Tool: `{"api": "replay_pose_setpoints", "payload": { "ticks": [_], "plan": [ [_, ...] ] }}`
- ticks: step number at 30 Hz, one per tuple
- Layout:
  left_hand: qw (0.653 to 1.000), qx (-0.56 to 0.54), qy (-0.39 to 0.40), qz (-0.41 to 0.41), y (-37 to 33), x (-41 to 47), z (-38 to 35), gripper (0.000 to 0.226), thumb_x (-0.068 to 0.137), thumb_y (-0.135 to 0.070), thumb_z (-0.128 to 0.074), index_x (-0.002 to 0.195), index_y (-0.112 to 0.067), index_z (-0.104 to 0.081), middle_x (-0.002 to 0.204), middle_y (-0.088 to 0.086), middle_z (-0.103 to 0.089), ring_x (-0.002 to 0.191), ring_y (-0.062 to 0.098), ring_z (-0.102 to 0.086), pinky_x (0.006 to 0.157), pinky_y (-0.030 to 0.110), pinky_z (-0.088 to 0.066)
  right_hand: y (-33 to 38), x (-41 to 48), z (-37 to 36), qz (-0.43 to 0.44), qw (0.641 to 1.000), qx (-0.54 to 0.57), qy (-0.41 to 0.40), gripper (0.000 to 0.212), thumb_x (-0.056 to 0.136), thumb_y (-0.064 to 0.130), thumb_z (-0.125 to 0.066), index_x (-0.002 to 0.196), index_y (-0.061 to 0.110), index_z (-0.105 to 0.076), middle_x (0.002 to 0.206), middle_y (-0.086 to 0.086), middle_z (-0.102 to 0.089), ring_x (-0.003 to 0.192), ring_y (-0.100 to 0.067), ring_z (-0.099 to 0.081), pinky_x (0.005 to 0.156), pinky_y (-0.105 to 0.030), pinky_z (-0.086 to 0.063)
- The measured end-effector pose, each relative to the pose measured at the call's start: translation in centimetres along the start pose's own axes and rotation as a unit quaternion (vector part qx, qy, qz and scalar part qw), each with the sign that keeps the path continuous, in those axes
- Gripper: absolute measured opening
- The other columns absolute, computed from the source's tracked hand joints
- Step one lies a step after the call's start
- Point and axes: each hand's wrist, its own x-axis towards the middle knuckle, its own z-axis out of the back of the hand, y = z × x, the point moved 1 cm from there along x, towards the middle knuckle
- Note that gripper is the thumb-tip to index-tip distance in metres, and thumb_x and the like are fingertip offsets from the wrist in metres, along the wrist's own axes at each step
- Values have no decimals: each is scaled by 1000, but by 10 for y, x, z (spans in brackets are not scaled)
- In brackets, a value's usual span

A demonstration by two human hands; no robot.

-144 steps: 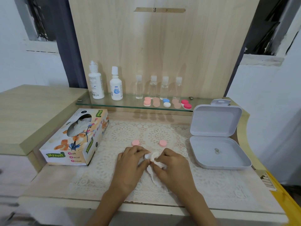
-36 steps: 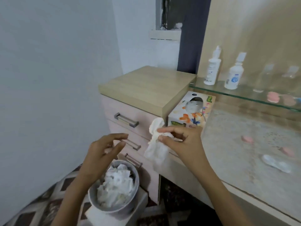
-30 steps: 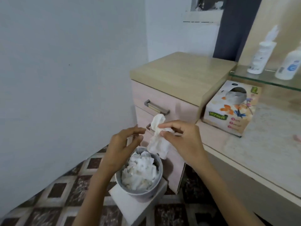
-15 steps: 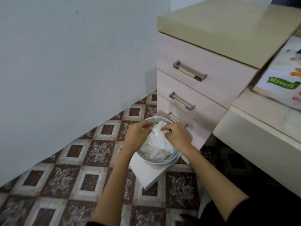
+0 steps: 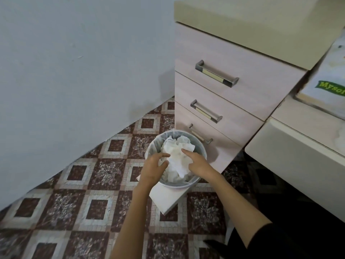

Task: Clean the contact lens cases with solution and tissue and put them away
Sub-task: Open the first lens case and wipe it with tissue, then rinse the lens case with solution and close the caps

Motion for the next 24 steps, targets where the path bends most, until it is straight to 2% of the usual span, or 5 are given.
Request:
{"api": "replay_pose_setpoints", "payload": {
  "ticks": [7, 15, 18, 21, 24],
  "plan": [
    [999, 13, -16, -44, -15, -2, 3, 25, 88, -12, -60, 111, -20, -65, 114, -1, -63, 105, 15, -56, 82, 24, -40, 3, -16, 10, 28, 999, -6, -46, 63, 85, -7, -49, 142, 20, -43, 149, -3, -39, 132, -20, -41, 95, -21, -40],
    [987, 16, -65, -145, -93, -5, 29, 27, 87, -7, -60, 111, -18, -66, 106, -16, -58, 97, -3, -49, 78, -1, -33, 66, -69, 47, 116, 986, -7, -123, 42, 82, 6, -60, 121, 21, -63, 124, 3, -60, 108, -11, -56, 88, -25, -47],
    [978, 8, -78, -191, -130, -9, 41, 32, 87, -5, -59, 113, -23, -65, 112, -14, -61, 99, -2, -52, 82, 3, -36, 88, -104, 65, 169, 972, -7, -163, 34, 83, 13, -62, 115, 24, -66, 119, 5, -61, 105, -4, -54, 90, -18, -45],
    [967, -43, -70, -240, -169, -17, 49, 36, 88, -5, -57, 114, -28, -63, 114, -12, -63, 105, 10, -59, 92, 26, -47, 102, -143, 88, 217, 958, 22, -186, 30, 86, 11, -62, 115, 19, -66, 121, 7, -60, 96, 8, -49, 85, -1, -36],
    [954, -56, -60, -288, -216, -30, 50, 33, 90, -13, -54, 115, -35, -61, 114, -19, -62, 106, 9, -59, 93, 20, -44, 105, -182, 118, 247, 938, 51, -238, 25, 87, 9, -62, 109, 18, -69, 116, 6, -61, 102, 2, -53, 92, -14, -44]
  ]
}}
